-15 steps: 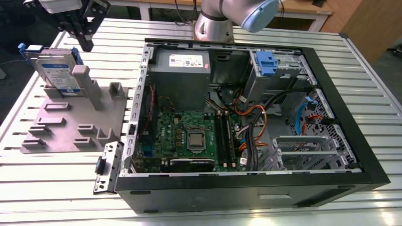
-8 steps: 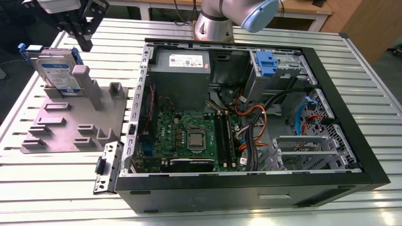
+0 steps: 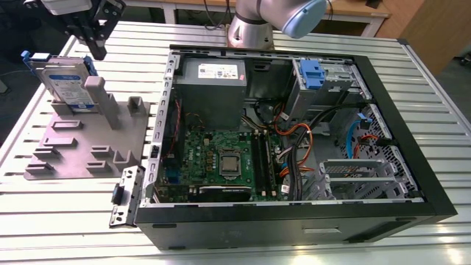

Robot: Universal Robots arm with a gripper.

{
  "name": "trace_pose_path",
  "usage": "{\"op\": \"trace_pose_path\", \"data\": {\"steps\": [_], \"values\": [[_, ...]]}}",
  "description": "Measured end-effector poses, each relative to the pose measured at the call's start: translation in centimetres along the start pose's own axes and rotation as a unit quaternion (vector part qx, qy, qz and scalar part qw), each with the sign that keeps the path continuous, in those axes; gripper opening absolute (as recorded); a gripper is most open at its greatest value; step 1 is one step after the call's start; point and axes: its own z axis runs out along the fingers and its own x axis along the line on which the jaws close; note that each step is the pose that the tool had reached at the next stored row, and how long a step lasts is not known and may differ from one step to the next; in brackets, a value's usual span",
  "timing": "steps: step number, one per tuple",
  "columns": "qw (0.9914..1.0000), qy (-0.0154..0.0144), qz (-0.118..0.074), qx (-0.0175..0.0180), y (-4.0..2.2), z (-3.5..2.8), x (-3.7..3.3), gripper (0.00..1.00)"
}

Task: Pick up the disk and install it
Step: 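Reach for the disk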

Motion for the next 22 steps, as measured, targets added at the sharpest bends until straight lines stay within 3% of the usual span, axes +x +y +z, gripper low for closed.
{"op": "trace_pose_path", "data": {"steps": [9,22], "values": [[1.00000,0.0000,0.000,0.0000,0.30,0.10,2.24,0.11],[1.00000,0.0000,0.000,0.0000,0.28,0.11,2.44,0.11]]}}
